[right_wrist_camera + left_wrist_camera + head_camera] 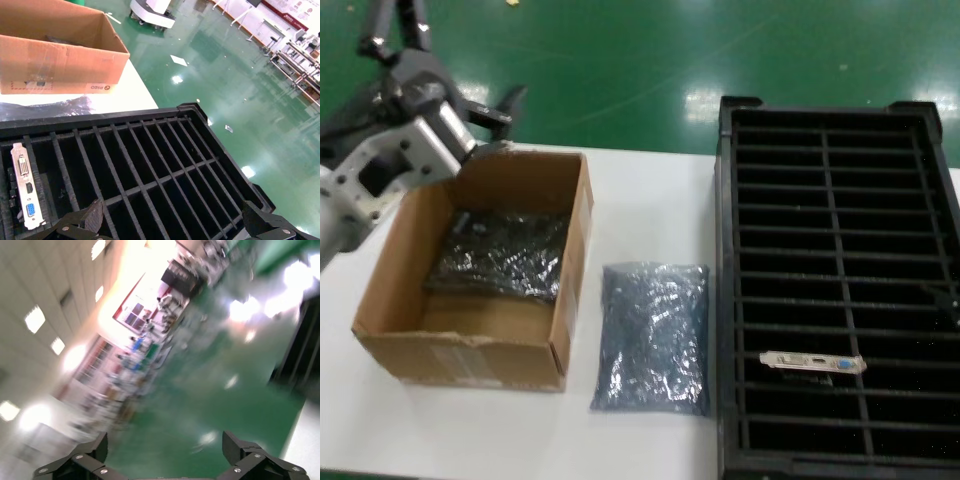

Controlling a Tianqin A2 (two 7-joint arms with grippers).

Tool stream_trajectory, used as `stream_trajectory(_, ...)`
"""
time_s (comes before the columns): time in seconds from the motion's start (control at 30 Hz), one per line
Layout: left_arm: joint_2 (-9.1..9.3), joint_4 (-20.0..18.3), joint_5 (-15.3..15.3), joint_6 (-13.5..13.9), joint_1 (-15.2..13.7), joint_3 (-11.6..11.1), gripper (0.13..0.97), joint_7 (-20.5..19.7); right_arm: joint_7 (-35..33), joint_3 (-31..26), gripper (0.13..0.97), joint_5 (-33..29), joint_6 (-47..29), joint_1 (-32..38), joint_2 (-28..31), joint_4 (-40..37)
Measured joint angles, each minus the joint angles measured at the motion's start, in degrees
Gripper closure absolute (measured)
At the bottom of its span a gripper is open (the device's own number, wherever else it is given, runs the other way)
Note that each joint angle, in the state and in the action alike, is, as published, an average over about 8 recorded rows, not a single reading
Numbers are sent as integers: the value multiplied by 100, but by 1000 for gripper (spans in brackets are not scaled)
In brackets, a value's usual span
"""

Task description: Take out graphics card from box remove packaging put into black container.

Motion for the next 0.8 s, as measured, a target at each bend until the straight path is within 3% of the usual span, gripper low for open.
stream_trajectory(0.07, -190, -149, 171, -435, 265, 9, 338, 474, -2, 1, 129, 3, 6, -3, -3, 0)
stream_trajectory(0.17, -308, -211, 235, -779, 482, 25, 277, 828, -19, 4, 129, 28, 58, -36, -37, 2)
stream_trajectory(0.4, -211, -85, -178, -894, 578, 43, 233, 804, -132, 25, 129, 187, 377, -230, -234, 15)
stream_trajectory(0.6, -120, 61, -647, -1105, 754, 64, 161, 889, -270, 51, 129, 380, 767, -467, -475, 31)
stream_trajectory(0.8, -27, 216, -1142, -1334, 946, 86, 143, 985, -416, 79, 129, 586, 1180, -718, -730, 48)
